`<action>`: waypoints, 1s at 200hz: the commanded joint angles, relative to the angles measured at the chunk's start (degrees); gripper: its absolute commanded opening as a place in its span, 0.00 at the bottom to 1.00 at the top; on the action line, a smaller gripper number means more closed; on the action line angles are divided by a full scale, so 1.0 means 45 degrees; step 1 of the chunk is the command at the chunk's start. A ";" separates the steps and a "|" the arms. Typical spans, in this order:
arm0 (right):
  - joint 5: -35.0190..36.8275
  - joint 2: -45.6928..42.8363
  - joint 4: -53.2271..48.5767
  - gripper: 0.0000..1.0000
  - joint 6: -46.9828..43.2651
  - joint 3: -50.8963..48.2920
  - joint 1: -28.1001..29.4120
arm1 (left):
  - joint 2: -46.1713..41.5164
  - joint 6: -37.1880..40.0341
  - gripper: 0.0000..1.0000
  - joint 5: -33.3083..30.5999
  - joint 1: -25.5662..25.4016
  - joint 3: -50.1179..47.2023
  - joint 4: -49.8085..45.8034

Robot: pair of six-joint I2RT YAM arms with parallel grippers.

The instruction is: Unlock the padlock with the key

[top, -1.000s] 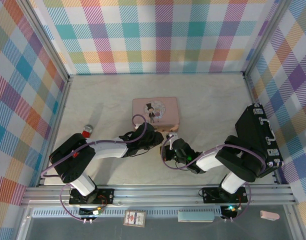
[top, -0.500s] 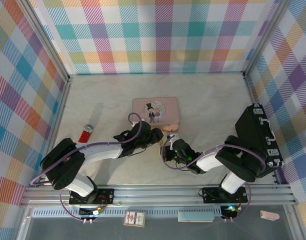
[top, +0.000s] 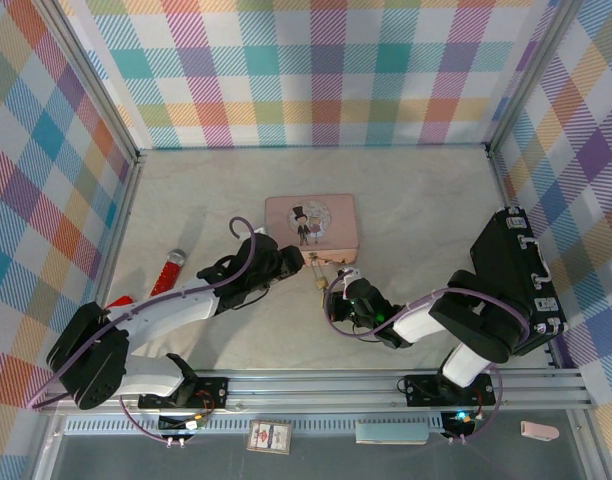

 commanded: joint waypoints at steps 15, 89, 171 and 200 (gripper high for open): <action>0.0222 -0.0311 -0.0650 0.00 -0.0017 0.0218 -0.0152 | -0.0372 0.1355 0.78 -0.0250 0.0566 0.0114 -0.0944; -0.0083 -0.0987 -0.2123 0.32 -0.1041 0.0556 -0.0186 | -0.1761 0.2681 0.91 -0.0959 0.1482 -0.0184 -0.2051; -0.1237 -0.4403 -0.5718 0.62 -0.2392 0.1078 -0.1676 | -0.2231 0.4367 0.96 -0.0332 0.2644 -0.0290 -0.2144; -0.1980 -0.4119 -0.6487 0.57 -0.1815 0.1853 -0.2050 | -0.1724 0.4837 0.98 0.0454 0.3246 -0.0003 -0.1801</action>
